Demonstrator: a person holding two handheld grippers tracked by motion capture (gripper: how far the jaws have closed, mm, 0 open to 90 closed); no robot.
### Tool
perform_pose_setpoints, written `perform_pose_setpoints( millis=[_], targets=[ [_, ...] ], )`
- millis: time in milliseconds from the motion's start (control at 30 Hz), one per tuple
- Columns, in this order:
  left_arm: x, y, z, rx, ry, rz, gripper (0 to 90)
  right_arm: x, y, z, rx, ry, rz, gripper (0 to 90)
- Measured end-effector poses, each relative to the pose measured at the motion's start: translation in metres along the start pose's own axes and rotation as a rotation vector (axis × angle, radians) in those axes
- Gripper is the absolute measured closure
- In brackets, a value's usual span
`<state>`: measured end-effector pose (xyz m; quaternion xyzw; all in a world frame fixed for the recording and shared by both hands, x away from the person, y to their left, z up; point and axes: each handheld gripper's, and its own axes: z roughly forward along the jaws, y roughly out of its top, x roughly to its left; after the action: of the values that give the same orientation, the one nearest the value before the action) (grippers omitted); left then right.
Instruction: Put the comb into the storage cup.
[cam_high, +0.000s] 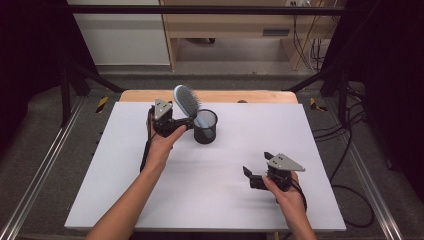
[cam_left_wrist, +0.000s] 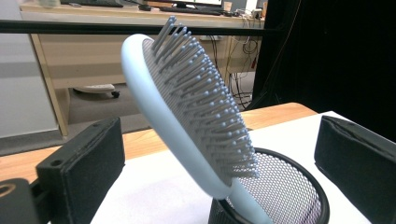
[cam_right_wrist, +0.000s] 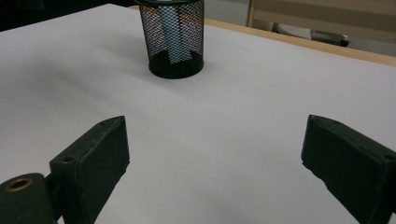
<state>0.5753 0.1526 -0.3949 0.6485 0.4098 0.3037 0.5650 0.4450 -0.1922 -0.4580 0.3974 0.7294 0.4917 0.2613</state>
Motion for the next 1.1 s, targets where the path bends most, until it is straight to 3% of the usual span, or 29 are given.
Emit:
perform_pose_setpoints(
  millis=[333,533,1100],
  targets=[
    [0.002,0.002,-0.022,0.001,-0.007,0.008,1.8,0.004,0.0,0.002,0.011,0.008,0.006,5.3],
    [0.001,0.008,-0.031,-0.002,-0.006,0.029,1.8,0.005,0.001,0.001,0.01,-0.013,0.003,5.0],
    [0.004,0.015,-0.036,-0.01,-0.038,0.014,1.8,0.006,0.0,-0.007,0.006,0.006,0.016,2.5]
  ],
)
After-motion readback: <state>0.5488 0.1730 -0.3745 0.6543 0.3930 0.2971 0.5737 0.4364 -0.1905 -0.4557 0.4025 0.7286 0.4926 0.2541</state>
